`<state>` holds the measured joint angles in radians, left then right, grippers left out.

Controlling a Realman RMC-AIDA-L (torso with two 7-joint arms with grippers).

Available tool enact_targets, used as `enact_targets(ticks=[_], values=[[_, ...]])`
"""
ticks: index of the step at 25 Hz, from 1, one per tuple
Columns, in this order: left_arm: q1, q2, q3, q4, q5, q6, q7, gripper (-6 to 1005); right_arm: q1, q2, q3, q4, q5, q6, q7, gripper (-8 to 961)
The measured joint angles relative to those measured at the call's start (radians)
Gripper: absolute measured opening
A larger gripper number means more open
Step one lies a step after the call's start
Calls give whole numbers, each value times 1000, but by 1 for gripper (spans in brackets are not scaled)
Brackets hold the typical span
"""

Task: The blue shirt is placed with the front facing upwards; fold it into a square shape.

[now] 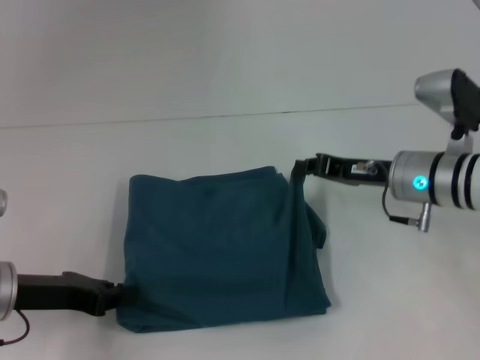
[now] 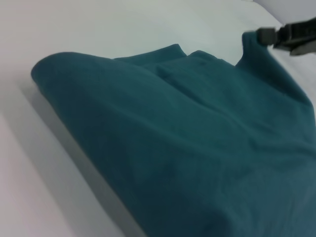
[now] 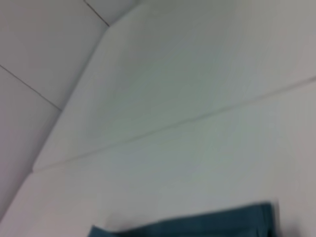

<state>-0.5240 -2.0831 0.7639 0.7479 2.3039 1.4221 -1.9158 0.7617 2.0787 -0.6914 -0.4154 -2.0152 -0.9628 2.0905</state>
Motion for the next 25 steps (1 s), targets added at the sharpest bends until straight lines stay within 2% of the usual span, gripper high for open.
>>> enact_targets(ticks=[7, 14, 25], values=[[3, 0, -1, -3, 0, -2, -4, 45, -7, -11, 3, -71, 3, -61, 29, 14], [2, 0, -3, -4, 0, -3, -4, 44, -20, -27, -5, -47, -5, -36, 32, 41], [-3, 0, -3, -4, 0, 4, -5, 45, -25, -6, -52, 1, -10, 71, 11, 82]])
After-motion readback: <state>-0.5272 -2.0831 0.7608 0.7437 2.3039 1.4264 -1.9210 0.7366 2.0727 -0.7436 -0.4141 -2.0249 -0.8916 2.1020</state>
